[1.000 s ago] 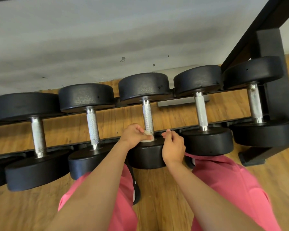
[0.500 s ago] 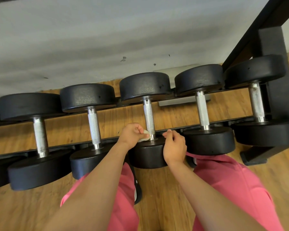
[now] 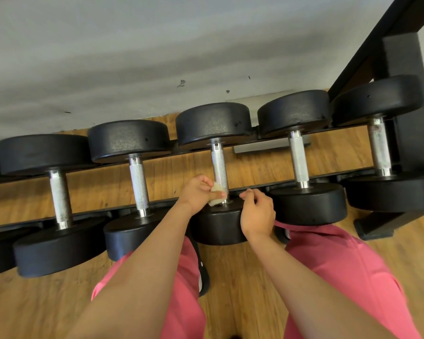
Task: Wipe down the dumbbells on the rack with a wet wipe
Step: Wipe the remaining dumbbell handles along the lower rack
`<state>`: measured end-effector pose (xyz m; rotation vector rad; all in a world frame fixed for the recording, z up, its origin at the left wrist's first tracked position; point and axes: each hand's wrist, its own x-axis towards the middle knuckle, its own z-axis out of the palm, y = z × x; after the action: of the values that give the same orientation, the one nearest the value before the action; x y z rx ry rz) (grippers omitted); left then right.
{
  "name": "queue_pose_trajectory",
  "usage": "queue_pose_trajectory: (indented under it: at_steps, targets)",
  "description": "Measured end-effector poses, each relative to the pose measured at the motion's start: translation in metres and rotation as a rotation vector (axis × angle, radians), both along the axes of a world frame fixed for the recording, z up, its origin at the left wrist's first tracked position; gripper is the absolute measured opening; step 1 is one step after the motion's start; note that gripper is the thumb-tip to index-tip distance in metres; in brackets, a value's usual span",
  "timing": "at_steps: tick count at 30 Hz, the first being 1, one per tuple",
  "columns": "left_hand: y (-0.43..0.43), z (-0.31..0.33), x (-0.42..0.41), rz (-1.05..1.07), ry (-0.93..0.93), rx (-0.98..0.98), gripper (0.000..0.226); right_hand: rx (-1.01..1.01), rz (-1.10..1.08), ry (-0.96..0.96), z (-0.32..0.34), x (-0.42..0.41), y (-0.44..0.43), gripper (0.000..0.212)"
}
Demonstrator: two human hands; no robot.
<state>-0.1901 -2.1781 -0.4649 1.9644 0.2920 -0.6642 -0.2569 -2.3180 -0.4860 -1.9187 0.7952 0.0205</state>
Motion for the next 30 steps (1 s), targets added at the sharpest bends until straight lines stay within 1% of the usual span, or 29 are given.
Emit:
queue_pose_trajectory:
  at_steps: [2, 3, 6, 9, 13, 15, 18, 19, 22, 26, 28, 30]
  targets:
    - [-0.004, 0.000, -0.001, -0.014, 0.021, 0.007, 0.039, 0.005, -0.005, 0.007, -0.001, 0.000, 0.000, 0.027]
    - [-0.004, -0.002, 0.000, -0.009, 0.015, 0.022, 0.039, 0.004, -0.005, 0.007, 0.000, 0.001, -0.001, 0.026]
    - [0.001, -0.005, 0.001, 0.026, -0.039, 0.053, 0.023, 0.001, -0.002, 0.008, 0.003, 0.000, -0.001, 0.026]
    - [0.003, -0.006, 0.001, 0.044, -0.048, 0.044, 0.019, 0.014, -0.009, 0.007, 0.005, 0.000, 0.000, 0.027]
    - [-0.003, -0.004, -0.001, 0.082, 0.005, -0.020, 0.032, 0.032, -0.029, 0.040, 0.008, 0.002, 0.002, 0.040]
    - [-0.001, -0.007, 0.000, 0.080, -0.008, 0.018, 0.031, 0.039, -0.030, 0.045, 0.009, 0.002, 0.002, 0.039]
    - [0.002, -0.007, 0.001, 0.061, -0.042, 0.072, 0.021, 0.039, -0.036, 0.041, 0.010, 0.002, 0.002, 0.034]
    - [0.002, -0.008, 0.001, 0.064, -0.033, 0.063, 0.022, 0.037, -0.037, 0.038, 0.010, 0.002, 0.003, 0.033]
    - [-0.003, -0.003, -0.001, 0.077, 0.017, 0.032, 0.034, 0.029, -0.031, 0.024, 0.010, 0.001, 0.003, 0.031]
    - [-0.001, -0.002, 0.004, 0.022, 0.016, 0.072, 0.028, 0.032, -0.022, 0.021, 0.007, 0.001, 0.002, 0.026]
    - [0.003, -0.003, 0.006, 0.022, -0.021, 0.091, 0.027, 0.033, -0.021, 0.028, 0.005, 0.002, 0.001, 0.025]
    - [0.002, -0.004, 0.005, 0.045, -0.043, 0.066, 0.030, 0.030, -0.018, 0.037, 0.004, 0.001, 0.000, 0.026]
